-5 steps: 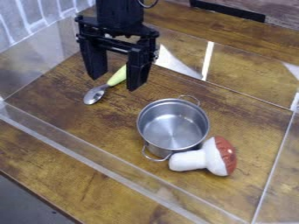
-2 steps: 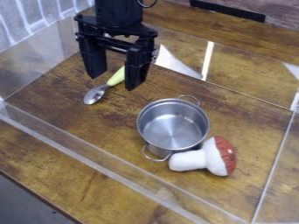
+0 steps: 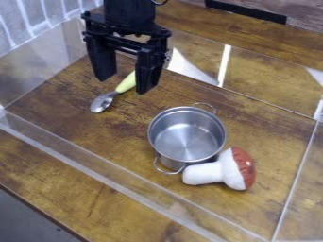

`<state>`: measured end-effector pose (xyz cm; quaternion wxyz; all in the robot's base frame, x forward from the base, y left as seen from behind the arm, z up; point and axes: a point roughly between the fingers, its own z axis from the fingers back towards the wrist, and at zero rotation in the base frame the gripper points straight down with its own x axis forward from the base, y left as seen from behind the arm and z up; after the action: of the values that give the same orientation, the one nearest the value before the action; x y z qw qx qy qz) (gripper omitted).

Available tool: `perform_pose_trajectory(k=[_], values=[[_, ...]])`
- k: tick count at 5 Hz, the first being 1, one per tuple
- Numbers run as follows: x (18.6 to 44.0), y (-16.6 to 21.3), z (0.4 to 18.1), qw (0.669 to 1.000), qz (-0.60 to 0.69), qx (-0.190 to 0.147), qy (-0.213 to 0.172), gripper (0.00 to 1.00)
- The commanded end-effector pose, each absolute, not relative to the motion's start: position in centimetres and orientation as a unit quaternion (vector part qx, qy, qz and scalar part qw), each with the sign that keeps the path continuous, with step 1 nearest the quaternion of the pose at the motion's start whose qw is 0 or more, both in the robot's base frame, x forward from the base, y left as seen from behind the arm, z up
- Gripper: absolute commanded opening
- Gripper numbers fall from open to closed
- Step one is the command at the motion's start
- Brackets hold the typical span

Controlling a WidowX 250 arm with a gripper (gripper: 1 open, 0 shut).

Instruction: Move the green spoon to the left

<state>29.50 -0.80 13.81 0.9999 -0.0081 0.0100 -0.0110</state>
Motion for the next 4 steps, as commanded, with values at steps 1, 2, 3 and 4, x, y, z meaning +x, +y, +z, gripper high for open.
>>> perform_pose_trajectory(k=[1,2,3,4], values=[[29.71,-0.49,15.91,1.000,-0.007,-0.006,-0.027,1.00],[29.62,-0.46,15.74,1.000,-0.007,-0.005,-0.023,1.00],[29.58,-0.41,15.52,1.000,-0.006,-0.005,-0.018,1.00],[29.50,-0.41,15.40,1.000,-0.005,-0.006,-0.014,1.00]])
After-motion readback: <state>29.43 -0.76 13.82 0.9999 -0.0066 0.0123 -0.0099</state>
